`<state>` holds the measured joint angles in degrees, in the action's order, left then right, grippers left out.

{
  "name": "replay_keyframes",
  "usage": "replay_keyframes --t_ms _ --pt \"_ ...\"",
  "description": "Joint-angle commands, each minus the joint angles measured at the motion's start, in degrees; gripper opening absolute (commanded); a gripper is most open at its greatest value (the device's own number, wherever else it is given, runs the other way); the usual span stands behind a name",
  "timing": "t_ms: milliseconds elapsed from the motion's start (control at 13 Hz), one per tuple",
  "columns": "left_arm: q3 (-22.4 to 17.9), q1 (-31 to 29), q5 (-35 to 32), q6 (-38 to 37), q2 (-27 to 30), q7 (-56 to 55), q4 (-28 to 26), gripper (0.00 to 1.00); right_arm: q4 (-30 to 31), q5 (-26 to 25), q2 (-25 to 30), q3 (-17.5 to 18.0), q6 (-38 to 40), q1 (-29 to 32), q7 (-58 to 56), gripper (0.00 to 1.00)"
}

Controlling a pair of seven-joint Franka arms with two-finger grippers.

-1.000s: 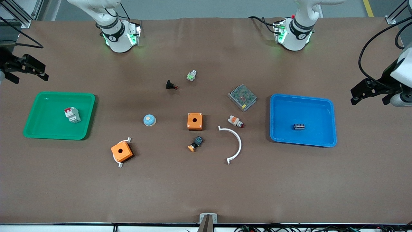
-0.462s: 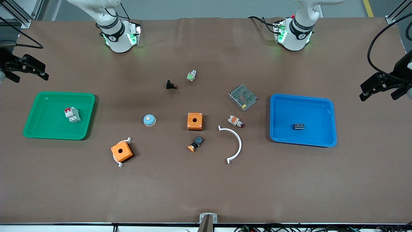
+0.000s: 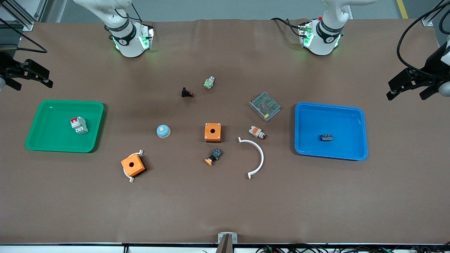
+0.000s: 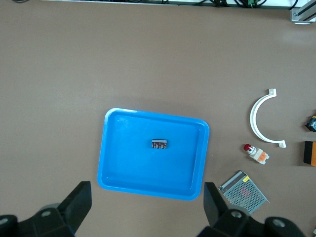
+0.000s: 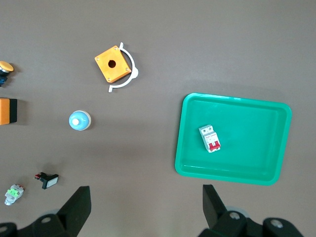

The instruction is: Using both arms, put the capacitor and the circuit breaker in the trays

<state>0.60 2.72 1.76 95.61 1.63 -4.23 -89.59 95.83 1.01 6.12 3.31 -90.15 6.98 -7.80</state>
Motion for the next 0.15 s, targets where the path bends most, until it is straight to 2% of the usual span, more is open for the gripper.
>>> replay_keyframes --t_ms 0,77 --pt "0.1 0.2 0.8 -1.0 0.4 0.4 -0.3 1.0 0.3 1.0 0.9 0.1 0.0 0.1 0.2 1.0" --pt "0.0 0.1 0.9 -1.4 0.5 0.3 -0.3 1.0 0.3 1.0 0.9 0.0 0.1 0.2 0.1 1.0"
